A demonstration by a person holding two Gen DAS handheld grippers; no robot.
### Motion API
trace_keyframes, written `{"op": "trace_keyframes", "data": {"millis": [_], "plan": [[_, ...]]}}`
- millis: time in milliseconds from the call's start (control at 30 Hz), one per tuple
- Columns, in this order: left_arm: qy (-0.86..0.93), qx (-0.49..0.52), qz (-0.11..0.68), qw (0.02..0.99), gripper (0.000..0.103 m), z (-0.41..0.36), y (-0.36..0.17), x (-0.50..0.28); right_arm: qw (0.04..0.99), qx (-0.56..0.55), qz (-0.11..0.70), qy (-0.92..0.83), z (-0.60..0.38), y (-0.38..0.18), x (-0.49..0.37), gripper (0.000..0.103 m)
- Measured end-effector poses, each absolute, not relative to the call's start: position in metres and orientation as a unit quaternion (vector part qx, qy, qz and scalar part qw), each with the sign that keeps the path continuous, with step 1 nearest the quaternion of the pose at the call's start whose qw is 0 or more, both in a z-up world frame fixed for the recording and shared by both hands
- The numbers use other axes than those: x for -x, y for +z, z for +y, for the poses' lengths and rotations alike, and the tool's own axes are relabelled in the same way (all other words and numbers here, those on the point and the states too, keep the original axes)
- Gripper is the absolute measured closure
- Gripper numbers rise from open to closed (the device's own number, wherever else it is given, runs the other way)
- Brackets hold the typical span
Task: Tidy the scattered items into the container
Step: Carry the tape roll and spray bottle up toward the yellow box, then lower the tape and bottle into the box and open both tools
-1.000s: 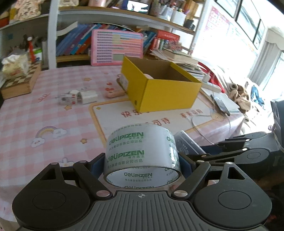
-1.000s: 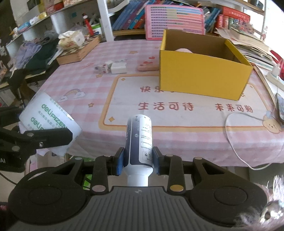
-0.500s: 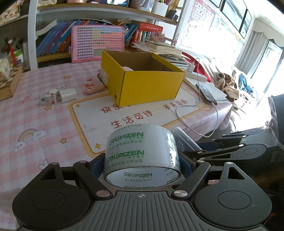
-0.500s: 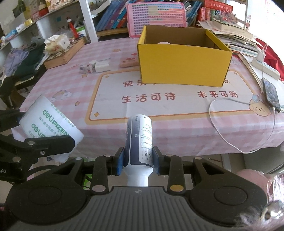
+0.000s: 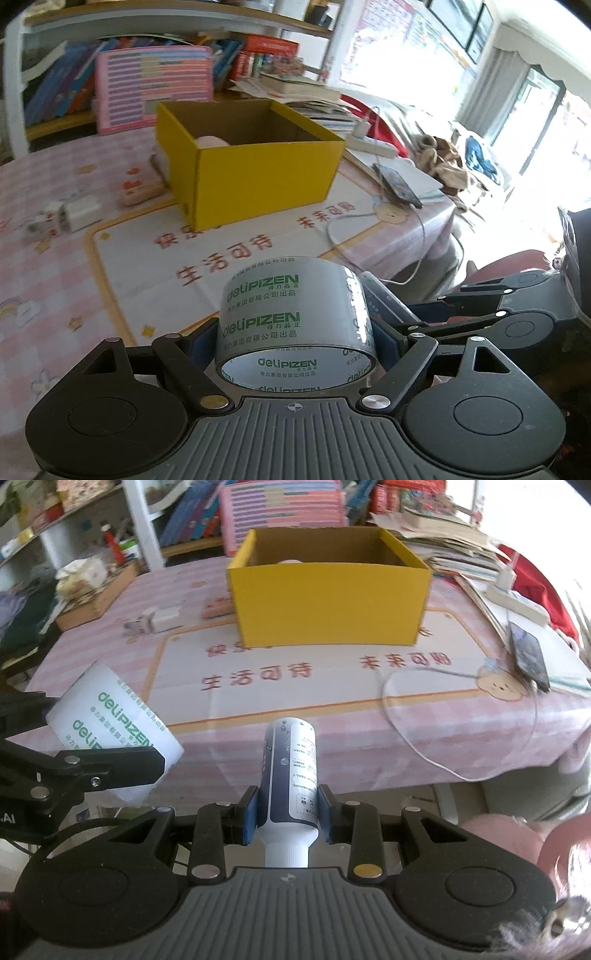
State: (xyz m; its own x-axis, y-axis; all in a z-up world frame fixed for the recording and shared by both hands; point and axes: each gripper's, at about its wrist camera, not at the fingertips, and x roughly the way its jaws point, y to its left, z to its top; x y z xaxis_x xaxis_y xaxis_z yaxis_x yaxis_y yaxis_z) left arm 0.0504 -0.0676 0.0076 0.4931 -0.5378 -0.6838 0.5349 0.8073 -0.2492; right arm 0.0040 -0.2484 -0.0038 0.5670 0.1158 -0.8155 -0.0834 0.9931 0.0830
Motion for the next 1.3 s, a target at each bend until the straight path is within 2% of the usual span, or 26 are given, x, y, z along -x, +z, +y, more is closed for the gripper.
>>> {"op": "trace_keyframes", "data": {"millis": [600, 1100, 1300], "plan": [[-0.323, -0.024, 0.382, 0.866, 0.018, -0.103, 0.015, -0.119, 0.887, -0.028, 0.458, 0.057, -0.288, -0.003, -0.072, 0.072], [-0.285, -0.027, 0.290, 0.913, 0.018, -0.132, 0.067, -0.202, 0.926, 0.011, 0.366, 0.092, -0.318, 0.049, -0.167, 0.072], [-0.250, -0.053, 0.281, 0.925, 0.018, -0.144, 0.073, -0.238, 0.930, 0.040, 0.347, 0.111, -0.326, 0.058, -0.218, 0.072]]}}
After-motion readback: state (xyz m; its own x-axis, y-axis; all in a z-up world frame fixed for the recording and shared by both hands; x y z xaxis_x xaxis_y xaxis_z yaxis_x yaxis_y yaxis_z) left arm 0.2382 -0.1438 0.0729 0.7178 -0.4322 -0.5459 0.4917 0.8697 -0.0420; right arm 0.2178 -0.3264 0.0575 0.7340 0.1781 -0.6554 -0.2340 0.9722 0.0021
